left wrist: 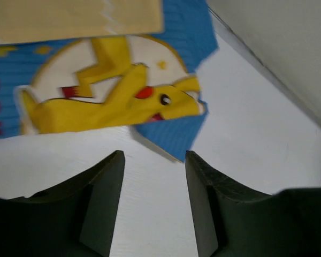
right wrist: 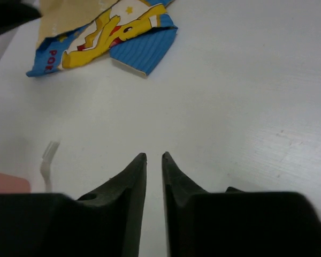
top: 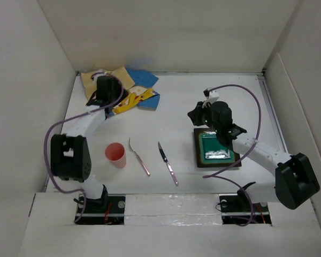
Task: Set the dinner table for one person
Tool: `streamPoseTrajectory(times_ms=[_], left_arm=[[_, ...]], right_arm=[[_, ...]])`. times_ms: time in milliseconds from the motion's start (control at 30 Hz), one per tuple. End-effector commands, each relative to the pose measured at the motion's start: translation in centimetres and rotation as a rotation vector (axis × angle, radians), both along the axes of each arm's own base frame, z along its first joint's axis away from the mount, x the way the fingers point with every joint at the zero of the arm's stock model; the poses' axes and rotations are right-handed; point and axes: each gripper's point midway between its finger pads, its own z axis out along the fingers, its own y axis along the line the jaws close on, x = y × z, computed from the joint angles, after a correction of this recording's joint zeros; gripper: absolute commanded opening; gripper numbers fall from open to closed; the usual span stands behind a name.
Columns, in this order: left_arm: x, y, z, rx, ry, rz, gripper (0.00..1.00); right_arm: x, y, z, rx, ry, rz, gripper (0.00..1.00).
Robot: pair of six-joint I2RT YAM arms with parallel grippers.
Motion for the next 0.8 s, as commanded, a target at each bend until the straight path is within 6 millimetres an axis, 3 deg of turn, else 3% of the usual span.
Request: streamPoseTrajectory(times_ms=[0,33,67,100,133,200,267,333,433,567,767], left_arm=[[-2.0,9.7,-0.2,-0.060,-0.038,0.373,0.45],[-3.6,12.3,-2.3,-0.100,0.009,0.458,0.42],[-4.5,14.5,-3.7,-0.132,0.042,0.528,0.39],[-4.6,14.5,-3.9,-0.131,0.050,0.529,0.38],[-5.3,16.3,-5.4,-0.130,0.088,0.585,0.38],[-6.1,17.7,-6.9,-0.145,0.137,0.636,0.37],[-6.8,19.0,-8.5,-0.132,0.178,0.680,0.38],[-6.8,19.1,-9.3,-0.119,0.199,0.683,0.40],[-6.2,19.3,-10.4,-0.110,0.230,0.695,0.43],[-6.6,19.4,-12.8,-0.103,0.314,0.718,0.44],[-6.7,19.2,-14.3,-0.143,0.334,0.755,0.45]], right_arm=[[0.9,0.6,2.3,0.019,-0.055,-0.002,0.07],[0.9,0.6,2.3,0.021,-0.053,0.000,0.00],[1.0,0.8,2.2,0.021,-0.055,0.010,0.00],[0.9,0.8,2.1,0.021,-0.053,0.013,0.00],[1.0,1.0,2.1,0.025,-0.055,0.016,0.00],[1.0,1.2,1.6,0.023,-0.046,0.026,0.00],[1.2,1.4,1.1,0.021,-0.036,0.032,0.07],[1.3,1.7,0.8,0.022,-0.032,0.042,0.23],[1.4,1.9,0.1,0.013,-0.019,0.047,0.36],[1.5,2.1,-0.4,0.006,-0.004,0.057,0.39],[1.5,2.7,-1.0,-0.003,0.011,0.074,0.39]])
